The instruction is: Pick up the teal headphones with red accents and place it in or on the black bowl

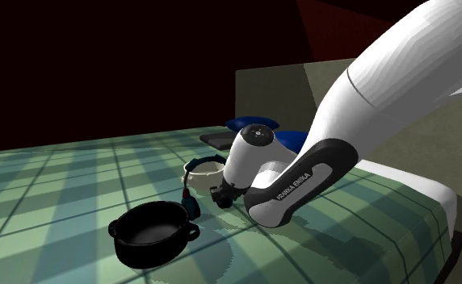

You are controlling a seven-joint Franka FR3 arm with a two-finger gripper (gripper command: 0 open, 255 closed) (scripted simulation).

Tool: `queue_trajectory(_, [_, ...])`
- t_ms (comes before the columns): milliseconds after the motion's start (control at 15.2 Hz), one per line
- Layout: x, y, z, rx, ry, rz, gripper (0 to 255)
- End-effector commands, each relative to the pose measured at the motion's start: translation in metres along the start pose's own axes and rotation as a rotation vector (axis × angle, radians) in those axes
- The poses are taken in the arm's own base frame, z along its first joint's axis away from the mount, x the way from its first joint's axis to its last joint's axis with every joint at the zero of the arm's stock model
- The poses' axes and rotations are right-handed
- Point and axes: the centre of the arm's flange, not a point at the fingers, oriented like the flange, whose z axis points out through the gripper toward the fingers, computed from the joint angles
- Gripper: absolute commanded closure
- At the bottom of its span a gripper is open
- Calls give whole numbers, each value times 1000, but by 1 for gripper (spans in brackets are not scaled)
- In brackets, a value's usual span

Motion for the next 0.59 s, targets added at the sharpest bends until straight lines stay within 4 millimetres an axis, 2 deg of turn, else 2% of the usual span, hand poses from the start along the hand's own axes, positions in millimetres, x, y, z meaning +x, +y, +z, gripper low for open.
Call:
queue_trajectory(0, [0,0,0,0,0,0,255])
queue_trajectory(528, [3,0,-4,0,0,0,255])
